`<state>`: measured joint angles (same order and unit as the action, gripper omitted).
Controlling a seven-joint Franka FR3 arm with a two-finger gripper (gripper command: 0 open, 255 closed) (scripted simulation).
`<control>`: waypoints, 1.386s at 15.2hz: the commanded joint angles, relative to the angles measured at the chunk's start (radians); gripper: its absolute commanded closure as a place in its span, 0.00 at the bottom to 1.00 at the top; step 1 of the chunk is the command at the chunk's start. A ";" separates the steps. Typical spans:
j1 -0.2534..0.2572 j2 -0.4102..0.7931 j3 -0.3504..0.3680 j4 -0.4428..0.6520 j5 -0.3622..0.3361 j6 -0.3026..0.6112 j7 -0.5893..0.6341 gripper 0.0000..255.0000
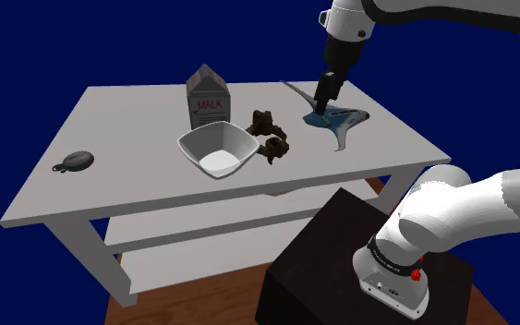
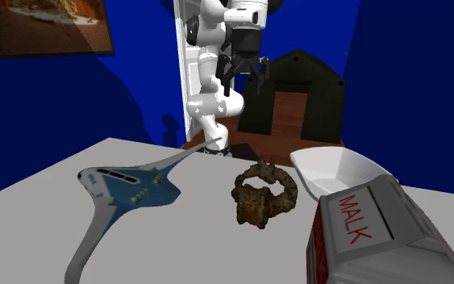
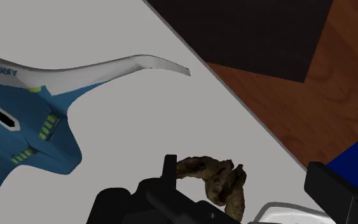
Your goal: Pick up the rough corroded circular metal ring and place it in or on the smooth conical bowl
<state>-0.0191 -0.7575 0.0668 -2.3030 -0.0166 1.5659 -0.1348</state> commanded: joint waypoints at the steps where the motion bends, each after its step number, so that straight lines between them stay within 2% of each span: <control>1: 0.000 0.000 0.000 0.000 0.000 0.000 0.000 0.00; 12: -0.016 0.362 -0.078 0.049 -0.007 0.270 -0.112 0.00; 19: -0.023 0.627 -0.112 0.165 0.016 0.389 -0.187 0.00; 21: -0.023 0.643 -0.113 0.162 0.018 0.407 -0.190 0.00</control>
<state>-0.0431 -0.1323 -0.0468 -2.1458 -0.0013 1.9602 -0.3236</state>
